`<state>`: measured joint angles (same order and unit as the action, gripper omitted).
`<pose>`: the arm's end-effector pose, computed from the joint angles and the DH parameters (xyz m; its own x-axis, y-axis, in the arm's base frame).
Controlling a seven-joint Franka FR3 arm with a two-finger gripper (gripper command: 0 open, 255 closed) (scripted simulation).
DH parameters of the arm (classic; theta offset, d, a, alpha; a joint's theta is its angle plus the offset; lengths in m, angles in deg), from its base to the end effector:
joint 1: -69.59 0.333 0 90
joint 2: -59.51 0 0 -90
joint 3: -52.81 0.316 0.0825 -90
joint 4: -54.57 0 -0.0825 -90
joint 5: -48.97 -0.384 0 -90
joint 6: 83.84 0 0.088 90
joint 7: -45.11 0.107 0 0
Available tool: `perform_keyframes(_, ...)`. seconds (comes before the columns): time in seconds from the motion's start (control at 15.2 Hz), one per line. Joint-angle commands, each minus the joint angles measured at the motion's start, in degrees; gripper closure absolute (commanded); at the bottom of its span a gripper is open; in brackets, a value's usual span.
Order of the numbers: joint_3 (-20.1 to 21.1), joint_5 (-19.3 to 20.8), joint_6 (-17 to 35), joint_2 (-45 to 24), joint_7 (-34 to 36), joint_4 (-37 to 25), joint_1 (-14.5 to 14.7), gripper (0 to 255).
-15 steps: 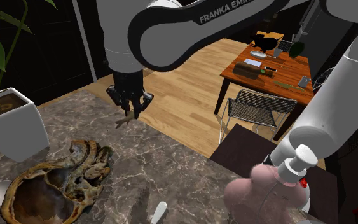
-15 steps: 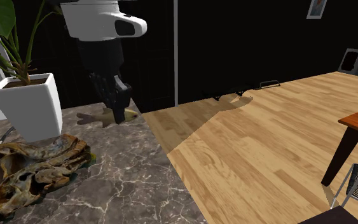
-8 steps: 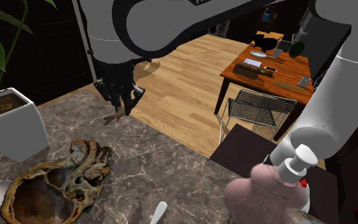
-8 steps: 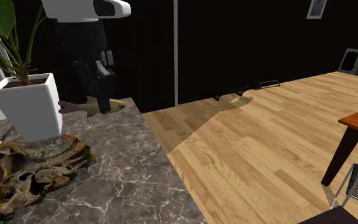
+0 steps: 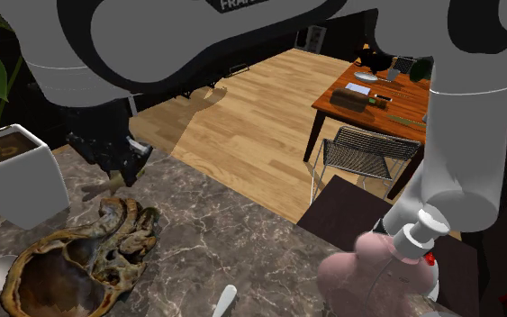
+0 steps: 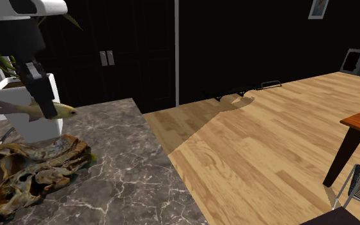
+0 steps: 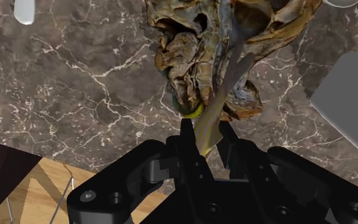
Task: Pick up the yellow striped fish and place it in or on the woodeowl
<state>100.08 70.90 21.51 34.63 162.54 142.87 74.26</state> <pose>0.4844 0.4461 0.4661 0.4616 -0.8859 0.0461 -0.8857 -0.4632 -0.0308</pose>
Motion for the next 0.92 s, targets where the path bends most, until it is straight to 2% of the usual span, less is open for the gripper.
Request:
perform_keyframes(0.0,-0.99,2.62,-2.69,-4.41,2.18,-6.13,4.51,255)
perform_keyframes(0.13,-2.22,4.97,-5.71,-9.04,3.68,-13.31,9.46,255)
perform_keyframes(0.2,-2.48,5.25,-6.17,-9.71,3.82,-14.44,10.25,255)
perform_keyframes(0.86,-3.2,6.44,0.65,-10.85,5.31,-8.09,9.12,255)
